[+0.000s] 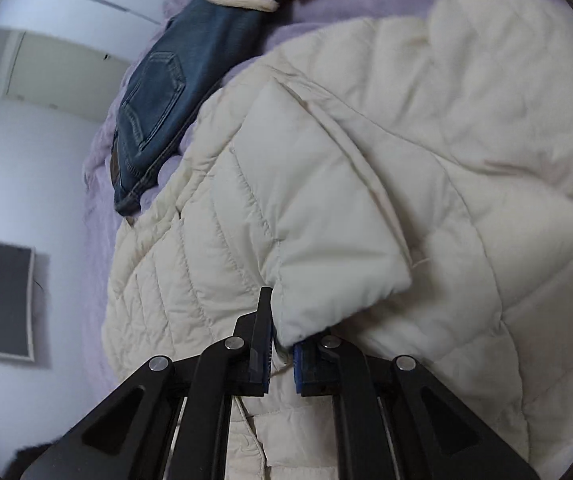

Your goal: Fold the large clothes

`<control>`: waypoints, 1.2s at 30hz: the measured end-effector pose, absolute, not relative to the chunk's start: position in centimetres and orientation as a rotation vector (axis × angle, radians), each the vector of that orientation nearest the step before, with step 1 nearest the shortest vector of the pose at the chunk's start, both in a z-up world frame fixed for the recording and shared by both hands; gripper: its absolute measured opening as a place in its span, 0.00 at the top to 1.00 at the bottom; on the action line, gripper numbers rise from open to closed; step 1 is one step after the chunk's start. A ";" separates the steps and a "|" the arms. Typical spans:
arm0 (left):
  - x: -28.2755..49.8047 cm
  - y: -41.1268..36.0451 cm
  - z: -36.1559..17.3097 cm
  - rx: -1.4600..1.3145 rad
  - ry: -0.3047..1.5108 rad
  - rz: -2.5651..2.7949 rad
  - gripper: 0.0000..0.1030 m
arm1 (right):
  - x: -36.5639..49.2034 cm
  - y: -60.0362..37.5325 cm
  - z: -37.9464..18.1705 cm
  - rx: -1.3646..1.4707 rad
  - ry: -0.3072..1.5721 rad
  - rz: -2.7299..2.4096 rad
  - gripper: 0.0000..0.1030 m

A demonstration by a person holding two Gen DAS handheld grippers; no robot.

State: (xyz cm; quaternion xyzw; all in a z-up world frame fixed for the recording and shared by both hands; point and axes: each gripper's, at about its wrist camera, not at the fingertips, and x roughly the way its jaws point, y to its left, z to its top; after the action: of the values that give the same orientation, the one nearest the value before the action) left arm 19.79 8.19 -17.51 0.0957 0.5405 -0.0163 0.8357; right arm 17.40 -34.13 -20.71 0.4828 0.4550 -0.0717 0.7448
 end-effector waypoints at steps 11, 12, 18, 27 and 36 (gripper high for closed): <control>24.7 10.9 -13.8 0.085 1.037 0.010 0.00 | 17.8 -34.1 -21.2 1.081 1.000 -0.123 0.86; 25.1 10.5 -13.9 0.082 1.031 0.005 0.00 | 17.9 -34.1 -21.1 1.068 1.004 -0.123 0.86; 27.5 7.0 -17.8 0.198 1.064 -0.013 0.00 | 18.8 -34.2 -19.1 0.884 0.992 -0.179 0.93; 28.0 6.4 -19.4 0.210 1.087 -0.013 0.00 | 16.8 -35.9 -21.4 1.003 0.979 -0.226 0.93; 27.5 7.2 -18.1 0.219 1.088 0.010 0.00 | 14.6 -38.1 -20.4 1.036 0.992 -0.282 0.74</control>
State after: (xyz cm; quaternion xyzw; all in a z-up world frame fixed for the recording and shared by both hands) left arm 27.47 7.21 -18.08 0.1038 0.5166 0.0046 0.8499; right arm 14.57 -38.06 -20.37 0.4732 0.4528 -0.1287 0.7446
